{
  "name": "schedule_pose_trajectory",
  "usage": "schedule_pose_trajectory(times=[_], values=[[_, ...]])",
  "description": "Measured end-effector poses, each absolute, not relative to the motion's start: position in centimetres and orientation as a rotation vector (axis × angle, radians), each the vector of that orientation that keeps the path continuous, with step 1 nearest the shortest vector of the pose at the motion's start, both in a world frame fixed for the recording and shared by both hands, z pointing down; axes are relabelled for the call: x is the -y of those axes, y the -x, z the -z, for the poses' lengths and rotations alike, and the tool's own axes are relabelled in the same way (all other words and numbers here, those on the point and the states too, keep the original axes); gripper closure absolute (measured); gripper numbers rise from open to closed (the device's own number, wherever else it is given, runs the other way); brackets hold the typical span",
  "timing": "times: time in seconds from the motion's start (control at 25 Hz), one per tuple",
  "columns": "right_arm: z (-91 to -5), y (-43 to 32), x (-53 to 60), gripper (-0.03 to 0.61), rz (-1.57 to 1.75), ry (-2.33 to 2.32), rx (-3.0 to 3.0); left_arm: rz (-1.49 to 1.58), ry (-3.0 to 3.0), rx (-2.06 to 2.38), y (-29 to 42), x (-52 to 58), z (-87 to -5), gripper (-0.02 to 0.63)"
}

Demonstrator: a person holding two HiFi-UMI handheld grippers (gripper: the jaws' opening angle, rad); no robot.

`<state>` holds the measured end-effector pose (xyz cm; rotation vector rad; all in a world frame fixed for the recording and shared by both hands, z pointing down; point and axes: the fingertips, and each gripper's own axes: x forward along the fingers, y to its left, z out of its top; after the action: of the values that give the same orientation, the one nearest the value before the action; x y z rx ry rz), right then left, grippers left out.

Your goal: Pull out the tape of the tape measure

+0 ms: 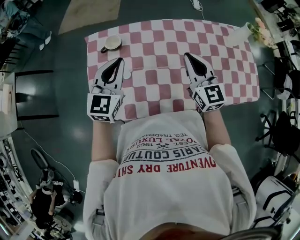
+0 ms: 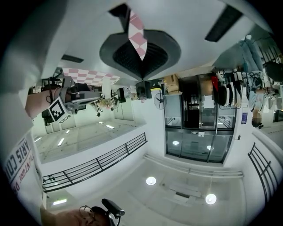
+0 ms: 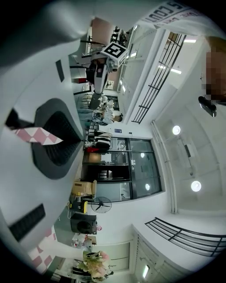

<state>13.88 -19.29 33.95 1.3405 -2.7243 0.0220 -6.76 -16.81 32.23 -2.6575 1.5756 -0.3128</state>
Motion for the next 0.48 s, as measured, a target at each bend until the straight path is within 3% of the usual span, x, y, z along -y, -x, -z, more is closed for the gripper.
schedule_pose_trajectory(times=[0.48], values=[[-35.0,-13.5,18.9,0.551,-0.048,-1.318,2.664,0.295,2.720,-1.525,6.5,16.5,-32.4,0.598]])
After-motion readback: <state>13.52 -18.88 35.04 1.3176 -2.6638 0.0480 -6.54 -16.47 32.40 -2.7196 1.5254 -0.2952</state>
